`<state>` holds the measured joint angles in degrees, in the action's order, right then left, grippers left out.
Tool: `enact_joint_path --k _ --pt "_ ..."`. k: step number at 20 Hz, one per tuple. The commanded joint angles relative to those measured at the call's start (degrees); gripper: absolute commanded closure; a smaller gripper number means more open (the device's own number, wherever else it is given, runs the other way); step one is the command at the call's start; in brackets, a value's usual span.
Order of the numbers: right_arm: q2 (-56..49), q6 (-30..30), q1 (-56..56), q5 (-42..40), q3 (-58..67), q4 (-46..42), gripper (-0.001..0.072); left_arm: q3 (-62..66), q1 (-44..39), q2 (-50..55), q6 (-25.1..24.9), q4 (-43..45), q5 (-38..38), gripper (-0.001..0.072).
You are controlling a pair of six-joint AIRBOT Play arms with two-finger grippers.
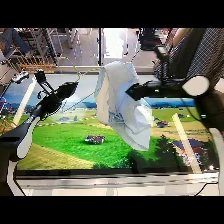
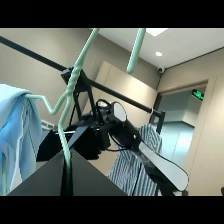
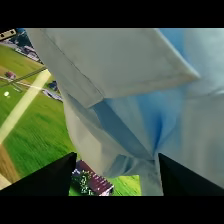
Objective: Fold the clothes and pants, and hang the long-sleeved shirts on hangers.
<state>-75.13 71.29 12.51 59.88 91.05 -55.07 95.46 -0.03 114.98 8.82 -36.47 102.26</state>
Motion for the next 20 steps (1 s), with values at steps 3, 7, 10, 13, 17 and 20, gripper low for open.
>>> enact_joint_path --k 3,7,10,13,17,20 --pt "-6.3 -4.5 4.5 -14.8 -1.0 8.0 0.0073 0.0 0.0 0.0 0.0 0.0 0.0 0.0696" --pt "-7.4 -9.7 6.4 -19.4 -0.8 11.3 0.0317 0.0 0.0 0.0 -0.1 0.1 -0.1 0.0695" --pt "-7.4 -11.0 8.4 -24.5 0.1 11.1 0.0682 0.0 0.0 0.0 0.0 0.9 -0.7 0.0696" --pt "-7.4 -12.6 11.8 -24.7 1.6 10.9 0.0697 0.0 0.0 0.0 0.0 3.6 -1.9 0.0696" --pt "-7.4 -14.4 17.1 -13.7 2.4 8.2 0.0698 0.0 0.0 0.0 0.5 6.4 -4.2 0.0696" --pt "-7.4 -14.4 17.4 -4.8 2.4 7.4 0.0698 0.0 0.0 0.0 2.3 6.5 -4.3 0.0697"
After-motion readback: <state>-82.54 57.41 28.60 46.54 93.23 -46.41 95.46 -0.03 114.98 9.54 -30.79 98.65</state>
